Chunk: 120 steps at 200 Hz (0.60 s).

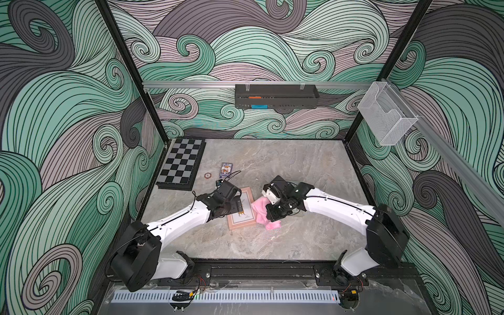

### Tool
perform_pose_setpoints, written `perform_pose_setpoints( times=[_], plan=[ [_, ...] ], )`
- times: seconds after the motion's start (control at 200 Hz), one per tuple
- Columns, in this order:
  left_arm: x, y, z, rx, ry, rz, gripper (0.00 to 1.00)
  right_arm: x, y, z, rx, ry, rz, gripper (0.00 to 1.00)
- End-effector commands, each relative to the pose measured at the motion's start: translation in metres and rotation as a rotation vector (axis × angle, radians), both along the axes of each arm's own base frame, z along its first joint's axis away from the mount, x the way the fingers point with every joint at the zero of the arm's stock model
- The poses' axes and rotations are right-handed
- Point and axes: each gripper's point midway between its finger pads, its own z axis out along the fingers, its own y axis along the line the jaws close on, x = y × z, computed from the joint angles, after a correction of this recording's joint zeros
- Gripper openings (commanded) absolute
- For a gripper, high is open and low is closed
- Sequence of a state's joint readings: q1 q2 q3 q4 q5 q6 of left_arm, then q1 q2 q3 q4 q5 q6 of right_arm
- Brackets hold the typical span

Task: Wipe the picture frame with a cloth
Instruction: Adjust the cleaning item.

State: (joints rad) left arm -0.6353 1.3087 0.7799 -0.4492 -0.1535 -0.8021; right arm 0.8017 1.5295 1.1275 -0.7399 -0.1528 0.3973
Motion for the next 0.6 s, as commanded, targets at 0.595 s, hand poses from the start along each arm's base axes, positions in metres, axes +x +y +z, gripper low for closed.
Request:
perform_pose_setpoints(
  times=[0.595],
  plan=[
    [-0.023,-0.098,0.102,-0.844,-0.012,-0.272,0.99,-0.032,0.079,0.078,0.516,0.168,0.260,0.00]
  ],
)
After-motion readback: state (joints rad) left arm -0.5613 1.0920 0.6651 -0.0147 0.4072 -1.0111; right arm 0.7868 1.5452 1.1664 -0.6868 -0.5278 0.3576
